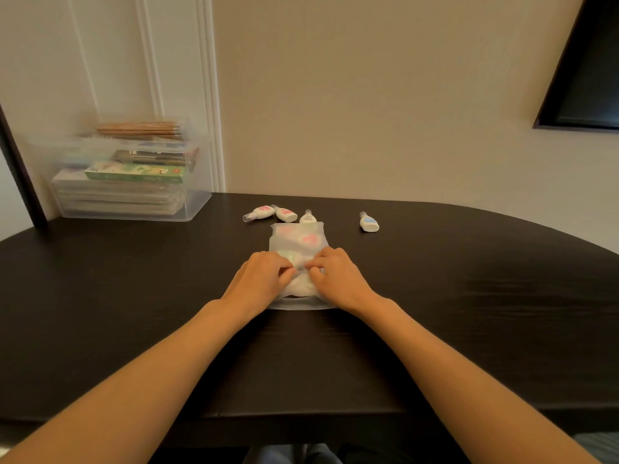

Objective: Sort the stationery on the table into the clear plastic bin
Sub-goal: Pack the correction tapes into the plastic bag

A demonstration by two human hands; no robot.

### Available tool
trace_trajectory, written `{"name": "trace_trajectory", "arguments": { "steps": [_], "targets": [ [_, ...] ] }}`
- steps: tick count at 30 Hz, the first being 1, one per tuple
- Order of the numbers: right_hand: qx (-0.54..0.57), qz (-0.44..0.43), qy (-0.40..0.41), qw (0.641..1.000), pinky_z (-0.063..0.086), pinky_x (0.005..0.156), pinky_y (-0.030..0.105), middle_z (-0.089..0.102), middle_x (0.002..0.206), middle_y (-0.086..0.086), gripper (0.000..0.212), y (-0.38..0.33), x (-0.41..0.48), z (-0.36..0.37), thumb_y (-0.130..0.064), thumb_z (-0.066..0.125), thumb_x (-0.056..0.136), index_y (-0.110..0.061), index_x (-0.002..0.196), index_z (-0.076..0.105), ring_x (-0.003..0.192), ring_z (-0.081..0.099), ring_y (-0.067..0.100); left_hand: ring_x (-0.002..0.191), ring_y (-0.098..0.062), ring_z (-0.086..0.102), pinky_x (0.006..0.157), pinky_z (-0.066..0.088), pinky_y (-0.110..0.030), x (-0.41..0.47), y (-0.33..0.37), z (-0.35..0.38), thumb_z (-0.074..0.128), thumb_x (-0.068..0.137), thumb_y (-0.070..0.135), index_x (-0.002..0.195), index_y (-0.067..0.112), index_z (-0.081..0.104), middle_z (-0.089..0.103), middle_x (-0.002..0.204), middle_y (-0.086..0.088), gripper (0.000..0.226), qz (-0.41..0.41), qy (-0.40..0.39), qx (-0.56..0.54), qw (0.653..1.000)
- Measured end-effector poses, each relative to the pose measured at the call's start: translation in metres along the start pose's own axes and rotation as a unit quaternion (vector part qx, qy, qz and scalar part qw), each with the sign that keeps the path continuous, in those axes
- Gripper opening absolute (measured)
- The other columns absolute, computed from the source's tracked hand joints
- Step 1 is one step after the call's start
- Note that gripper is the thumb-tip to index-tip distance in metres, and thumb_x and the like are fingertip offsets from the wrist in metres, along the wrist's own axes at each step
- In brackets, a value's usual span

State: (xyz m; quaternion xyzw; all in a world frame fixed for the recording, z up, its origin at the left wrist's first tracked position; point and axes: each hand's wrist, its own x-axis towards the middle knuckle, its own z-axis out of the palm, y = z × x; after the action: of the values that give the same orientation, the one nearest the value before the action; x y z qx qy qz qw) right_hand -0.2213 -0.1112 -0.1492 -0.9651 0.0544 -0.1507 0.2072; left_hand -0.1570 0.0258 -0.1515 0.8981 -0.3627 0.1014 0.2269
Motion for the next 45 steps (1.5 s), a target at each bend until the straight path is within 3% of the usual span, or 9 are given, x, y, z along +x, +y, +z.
{"name": "trace_trajectory", "arguments": {
  "steps": [3,8,11,13,16,24,29,36,45],
  "targets": [
    [-0.014,0.009,-0.006,1.0,0.035,0.092,0.028,0.051,0.125,0.008,0.037,-0.002,0.003,0.0,-0.017,0.034,0.096,-0.007,0.117,0.063,0.114,0.037,0.019,0.084,-0.025,0.058,0.075,0.049,-0.038,0.005,-0.001,-0.002,0.05,0.094,0.028,0.092,0.01,0.07,0.062,0.091,-0.007,0.028,-0.012,-0.043,0.006,0.999],
    [-0.056,0.004,-0.035,0.998,0.032,0.104,0.038,0.042,0.135,0.006,0.041,-0.004,0.005,-0.001,-0.021,0.03,0.098,-0.011,0.125,0.058,0.123,0.032,0.021,0.071,-0.023,0.048,0.063,0.038,-0.035,0.015,-0.009,-0.002,0.044,0.092,0.022,0.066,0.016,0.041,0.049,0.075,-0.003,0.027,-0.054,-0.111,0.004,0.992],
    [-0.033,0.008,-0.046,0.998,0.032,0.1,0.032,0.043,0.135,0.006,0.039,-0.002,0.008,-0.004,-0.022,0.031,0.098,-0.01,0.124,0.058,0.12,0.036,0.021,0.09,-0.022,0.05,0.083,0.042,-0.038,0.018,-0.011,-0.007,0.04,0.09,0.017,0.087,0.01,0.053,0.053,0.105,-0.004,0.015,-0.035,-0.157,0.035,0.986],
    [-0.021,0.002,-0.054,0.998,0.027,0.095,0.027,0.047,0.133,0.007,0.038,-0.001,0.009,-0.007,-0.018,0.032,0.098,-0.007,0.121,0.059,0.119,0.037,0.021,0.114,-0.022,0.047,0.098,0.038,-0.04,0.018,-0.009,-0.009,0.037,0.093,0.017,0.116,0.008,0.057,0.044,0.132,0.001,0.032,-0.017,-0.177,0.073,0.981],
    [0.003,0.006,-0.061,0.998,0.025,0.094,0.026,0.049,0.131,0.009,0.037,0.0,0.008,-0.008,-0.015,0.032,0.098,-0.004,0.119,0.06,0.119,0.037,0.021,0.125,-0.022,0.042,0.101,0.035,-0.038,0.018,-0.005,-0.007,0.033,0.095,0.015,0.13,0.011,0.05,0.036,0.144,0.001,0.039,-0.014,-0.179,0.084,0.98],
    [0.227,0.056,-0.023,0.972,0.04,0.076,0.017,0.054,0.12,-0.001,0.019,0.011,-0.009,-0.026,-0.027,0.054,0.092,-0.02,0.109,0.057,0.101,0.051,0.007,0.112,-0.011,0.048,0.092,0.041,-0.029,-0.004,0.003,-0.021,0.043,0.095,0.031,0.127,0.022,0.051,0.05,0.13,0.004,0.034,0.016,-0.049,-0.082,0.995],
    [0.176,0.027,-0.111,0.978,0.043,0.08,0.017,0.05,0.116,-0.005,0.039,0.015,-0.03,-0.027,-0.034,0.071,0.078,-0.024,0.108,0.049,0.104,0.05,0.007,0.105,-0.01,0.048,0.083,0.041,-0.024,-0.021,0.017,-0.028,0.057,0.084,0.046,0.12,0.025,0.042,0.047,0.125,0.007,0.045,0.082,-0.1,0.054,0.99],
    [0.067,-0.065,0.017,0.995,0.05,0.086,0.031,0.048,0.103,-0.007,0.004,0.016,-0.039,-0.021,-0.017,0.06,0.089,-0.02,0.087,0.056,0.089,0.054,0.01,0.087,-0.012,0.042,0.068,0.038,-0.023,-0.018,0.026,-0.015,0.055,0.089,0.044,0.099,0.021,0.037,0.044,0.109,0.001,0.031,0.025,-0.029,0.088,0.995],
    [0.021,-0.096,-0.03,0.995,0.034,0.095,0.022,0.054,0.12,-0.005,0.02,0.018,-0.033,-0.019,-0.014,0.056,0.089,-0.028,0.078,0.047,0.112,0.045,0.011,0.096,-0.024,0.05,0.069,0.038,-0.028,-0.007,0.029,-0.009,0.046,0.091,0.004,0.114,0.009,0.042,0.044,0.114,-0.01,0.023,-0.101,-0.01,0.121,0.988]
  ]
}}
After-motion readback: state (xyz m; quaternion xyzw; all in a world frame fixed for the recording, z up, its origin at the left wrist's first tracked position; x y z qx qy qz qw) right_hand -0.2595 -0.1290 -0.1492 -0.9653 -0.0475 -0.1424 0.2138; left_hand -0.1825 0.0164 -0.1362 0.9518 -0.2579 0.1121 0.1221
